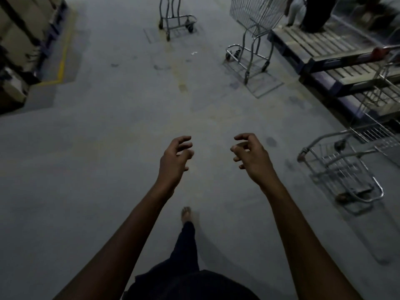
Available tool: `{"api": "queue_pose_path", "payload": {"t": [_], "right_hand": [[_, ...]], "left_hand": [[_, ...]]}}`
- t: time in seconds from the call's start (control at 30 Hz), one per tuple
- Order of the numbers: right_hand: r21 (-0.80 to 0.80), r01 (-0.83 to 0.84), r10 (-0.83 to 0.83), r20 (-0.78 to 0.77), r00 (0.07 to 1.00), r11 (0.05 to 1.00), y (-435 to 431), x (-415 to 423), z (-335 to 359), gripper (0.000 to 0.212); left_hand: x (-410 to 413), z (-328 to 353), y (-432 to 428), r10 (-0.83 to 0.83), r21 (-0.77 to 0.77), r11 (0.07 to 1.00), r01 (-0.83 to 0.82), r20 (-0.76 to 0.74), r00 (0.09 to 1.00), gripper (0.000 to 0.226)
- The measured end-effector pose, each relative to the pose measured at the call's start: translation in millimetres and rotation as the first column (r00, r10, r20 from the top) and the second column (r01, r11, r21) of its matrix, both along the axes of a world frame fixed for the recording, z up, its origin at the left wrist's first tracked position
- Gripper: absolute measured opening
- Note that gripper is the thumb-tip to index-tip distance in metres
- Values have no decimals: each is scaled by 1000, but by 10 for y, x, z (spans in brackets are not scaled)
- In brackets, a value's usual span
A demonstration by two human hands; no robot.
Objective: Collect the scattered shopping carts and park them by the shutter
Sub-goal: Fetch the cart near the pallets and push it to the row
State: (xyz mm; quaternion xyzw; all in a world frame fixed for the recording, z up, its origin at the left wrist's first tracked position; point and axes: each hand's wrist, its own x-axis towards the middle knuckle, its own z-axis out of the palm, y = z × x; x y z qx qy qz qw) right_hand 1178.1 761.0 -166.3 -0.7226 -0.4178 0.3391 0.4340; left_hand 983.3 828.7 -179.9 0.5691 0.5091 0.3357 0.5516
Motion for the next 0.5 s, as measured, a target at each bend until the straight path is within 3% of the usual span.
{"api": "queue_pose_path", "payload": {"t": [0.13,0.23,0.4,0.5], "right_hand": [[-45,-90,99,279,955,995,795,243,-36,34],[-138,-138,188,466,865,981,1485,443,7,45],[-127,-147,195,612,767,981,2698,663,188,55],[-130,-149,198,627,753,980,3360,714,215,56]], "left_hand": [[264,-99,872,-29,240,968,71,-174,984,45],[434,-28,1575,-59,275,952,130,-254,965,52],[584,12,2796,-117,320,911,261,-407,906,65],[621,30,3452,-104,303,912,277,-483,870,78]]}}
